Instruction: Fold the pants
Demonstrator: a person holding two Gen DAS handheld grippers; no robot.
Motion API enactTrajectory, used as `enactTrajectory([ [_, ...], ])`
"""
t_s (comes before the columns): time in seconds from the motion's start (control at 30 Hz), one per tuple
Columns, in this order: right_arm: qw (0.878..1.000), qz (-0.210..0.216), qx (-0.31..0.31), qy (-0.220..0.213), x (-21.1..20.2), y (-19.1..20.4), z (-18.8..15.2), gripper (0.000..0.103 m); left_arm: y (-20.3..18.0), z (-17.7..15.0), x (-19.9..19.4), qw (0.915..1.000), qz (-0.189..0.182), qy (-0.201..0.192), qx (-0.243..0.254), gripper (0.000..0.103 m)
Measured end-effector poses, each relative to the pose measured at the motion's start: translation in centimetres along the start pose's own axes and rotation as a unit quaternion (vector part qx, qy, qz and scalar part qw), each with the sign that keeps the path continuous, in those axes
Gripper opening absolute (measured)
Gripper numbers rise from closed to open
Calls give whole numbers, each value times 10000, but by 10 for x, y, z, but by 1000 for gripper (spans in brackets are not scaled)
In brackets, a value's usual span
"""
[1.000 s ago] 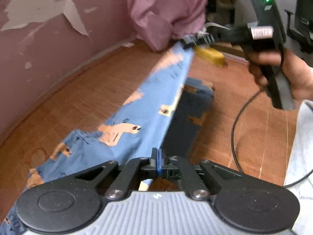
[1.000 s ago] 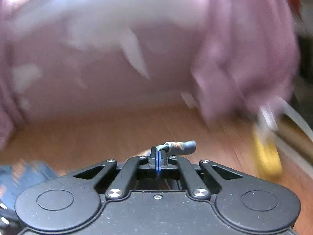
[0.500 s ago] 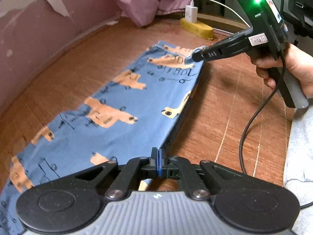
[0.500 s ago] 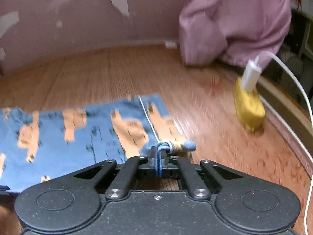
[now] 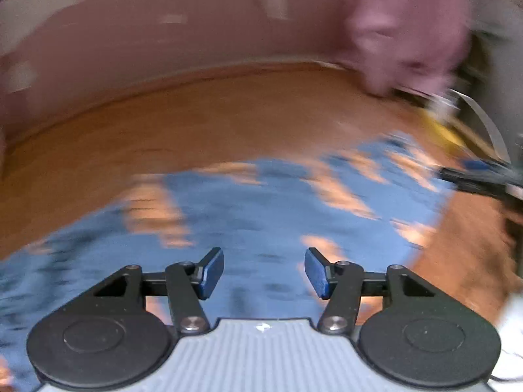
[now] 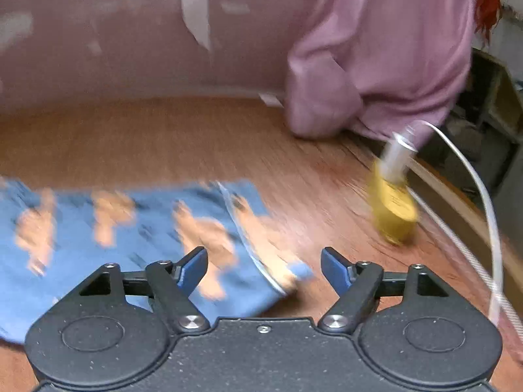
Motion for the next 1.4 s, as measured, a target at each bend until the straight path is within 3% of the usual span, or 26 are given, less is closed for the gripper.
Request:
enactTrajectory([
  [0.1,9936,1094,-28,-272,2,20,14,86,46,7,-4,9973,647,-153,-315,64],
  [0.17,9787,2005,-375,-207,12,47,26,86,67,12,-6,9951,926,-252,-257,65],
  [0.23,9495,3040,-777,-42,27,80,43,83,82,18,-5,9935,1098,-282,19,66],
  [0.33,8993,4147,-1380,180,50,134,72,78,97,24,2,9897,1325,-218,503,69],
  [0.43,8459,5037,-1667,548,79,192,95,65,117,20,7,9921,1134,-70,528,72],
  [0.5,8199,5350,-1885,779,93,227,102,56,123,11,10,9933,1029,-18,521,75],
  [0.6,7988,5505,-2247,917,106,265,106,46,130,0,14,9930,1053,-16,538,74],
  [0.7,7870,5591,-2397,1027,110,283,104,41,137,-1,14,9951,881,-77,441,74],
  [0.8,7838,5588,-2492,1066,108,293,99,31,134,3,15,9942,686,-150,815,74],
  [0.83,7840,5568,-2535,1056,109,294,98,25,131,4,16,9928,657,-136,995,74],
  [0.87,7839,5561,-2560,1035,108,294,96,10,129,6,18,9914,627,-107,1141,73],
  [0.9,7828,5570,-2576,1033,108,293,96,4,127,7,21,9903,565,-29,1269,58],
  [0.93,7812,5586,-2595,1015,106,293,96,3,126,9,24,9896,493,83,1349,43],
  [0.97,7794,5608,-2620,971,104,293,96,2,125,10,27,9889,423,196,1408,19],
  [1.03,7717,5691,-2698,884,94,290,96,1,123,10,25,9880,362,169,1490,7],
  [1.17,7547,5822,-2888,902,70,282,92,1,112,0,11,9848,398,-60,1688,4],
  [1.23,7517,5828,-2925,984,65,278,88,2,108,-6,4,9833,418,-153,1763,4],
  [1.37,7637,5745,-2621,1342,75,279,86,24,100,-17,-1,9763,533,-216,2088,4],
  [1.4,7675,5737,-2477,1429,80,279,87,24,99,-18,-1,9748,575,-240,2140,4],
])
Point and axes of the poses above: each gripper's, at about its wrist camera, not at the fingertips, and x roughly the way its jaws point, y to its left, z to its top, the point moved 3 cm from there along x, roughly the way its jaws point, and after that the axes turned 1 degree about z, right-handed, at the moved point
